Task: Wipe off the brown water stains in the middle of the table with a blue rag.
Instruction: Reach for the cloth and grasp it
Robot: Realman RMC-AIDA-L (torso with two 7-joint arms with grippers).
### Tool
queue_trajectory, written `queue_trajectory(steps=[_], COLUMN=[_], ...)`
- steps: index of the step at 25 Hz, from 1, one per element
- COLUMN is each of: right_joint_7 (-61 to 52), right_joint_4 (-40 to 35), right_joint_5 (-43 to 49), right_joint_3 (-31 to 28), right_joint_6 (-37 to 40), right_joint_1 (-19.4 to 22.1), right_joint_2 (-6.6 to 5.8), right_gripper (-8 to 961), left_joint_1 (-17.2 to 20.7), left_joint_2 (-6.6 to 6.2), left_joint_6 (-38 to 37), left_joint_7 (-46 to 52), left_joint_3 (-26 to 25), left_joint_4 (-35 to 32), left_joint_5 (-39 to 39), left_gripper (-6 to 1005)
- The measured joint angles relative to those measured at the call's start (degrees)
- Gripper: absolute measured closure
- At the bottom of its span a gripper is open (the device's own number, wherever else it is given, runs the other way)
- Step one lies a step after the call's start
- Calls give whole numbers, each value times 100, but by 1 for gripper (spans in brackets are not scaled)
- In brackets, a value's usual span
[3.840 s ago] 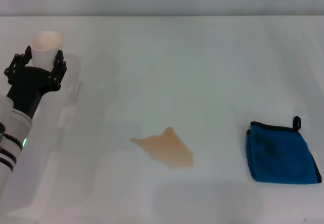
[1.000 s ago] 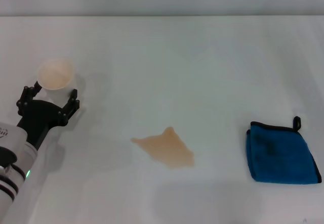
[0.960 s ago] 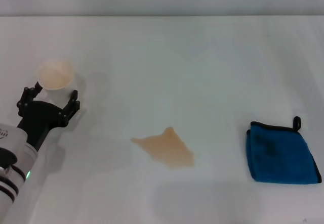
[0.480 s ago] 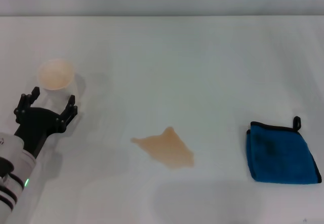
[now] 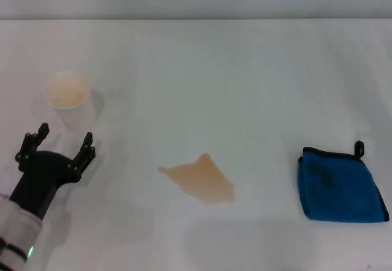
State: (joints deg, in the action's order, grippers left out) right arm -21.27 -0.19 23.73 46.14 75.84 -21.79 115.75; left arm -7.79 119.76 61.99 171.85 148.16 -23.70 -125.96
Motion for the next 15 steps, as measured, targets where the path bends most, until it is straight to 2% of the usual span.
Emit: queue_trajectory(steps=[6, 8, 10, 15], right_joint_7=[0, 0, 0, -334], right_joint_4=[5, 9, 12, 12], right_joint_5=[10, 12, 14, 75], right_joint_3=[0, 0, 6, 70], right_joint_6=[-10, -14, -16, -11], right_joint_1=[17, 34, 49, 81], right_joint_2=[0, 0, 0, -2], right_gripper=[122, 123, 124, 125], left_joint_1=[446, 810, 906, 1109], left_joint_2=[-8, -8, -1, -33], left_joint_6=[460, 950, 1122, 1767], left_joint_7=[50, 58, 59, 69], left_joint_3=[29, 66, 127, 526], left_joint_4=[-286, -489, -515, -607], left_joint_5=[165, 439, 585, 1630], left_gripper=[131, 133, 135, 138])
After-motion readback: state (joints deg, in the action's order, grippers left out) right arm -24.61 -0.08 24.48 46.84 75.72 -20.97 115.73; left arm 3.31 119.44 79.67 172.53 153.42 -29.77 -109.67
